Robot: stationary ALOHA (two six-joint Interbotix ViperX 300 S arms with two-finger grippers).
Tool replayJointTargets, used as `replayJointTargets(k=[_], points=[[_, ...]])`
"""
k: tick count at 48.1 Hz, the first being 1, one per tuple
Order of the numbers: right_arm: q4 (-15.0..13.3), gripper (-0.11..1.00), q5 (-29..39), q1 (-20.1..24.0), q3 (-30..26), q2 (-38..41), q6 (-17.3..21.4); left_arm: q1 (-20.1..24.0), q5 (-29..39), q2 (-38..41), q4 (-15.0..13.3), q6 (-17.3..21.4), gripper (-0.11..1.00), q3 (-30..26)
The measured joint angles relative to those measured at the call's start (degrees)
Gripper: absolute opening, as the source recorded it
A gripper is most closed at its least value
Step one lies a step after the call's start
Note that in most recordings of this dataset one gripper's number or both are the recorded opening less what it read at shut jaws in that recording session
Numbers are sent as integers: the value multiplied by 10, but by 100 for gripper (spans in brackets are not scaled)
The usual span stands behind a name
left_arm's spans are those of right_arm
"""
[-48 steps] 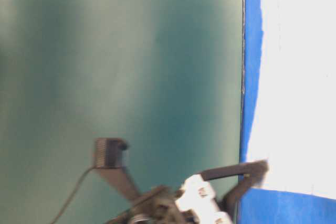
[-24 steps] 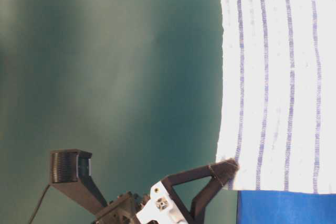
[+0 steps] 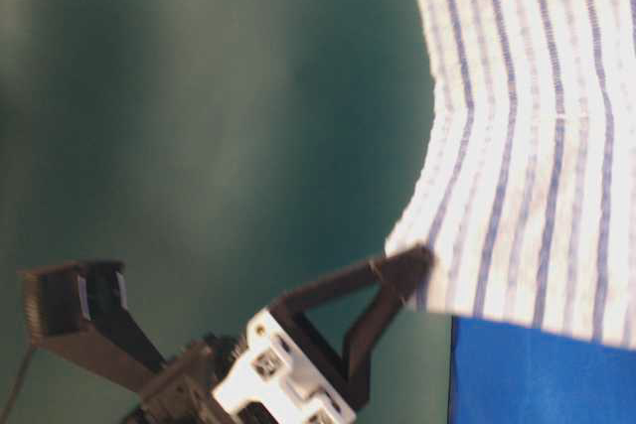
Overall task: Fold the blue towel.
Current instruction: 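Lift the strip and rotate it to lie vertically, lowering it down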
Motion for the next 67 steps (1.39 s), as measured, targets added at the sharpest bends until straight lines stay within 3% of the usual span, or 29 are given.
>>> replayJointTargets(k=[22,44,67], points=[[-47,2,-63,-90,-91,142,-9,-73,-54,95,0,0,3,-118],[-81,2,-88,-112,-193,257,-9,-91,-67,211,0,7,3,-262],[-84,2,-79,-121,-170,228,-9,-86,-120,279,1,8,3,-323]])
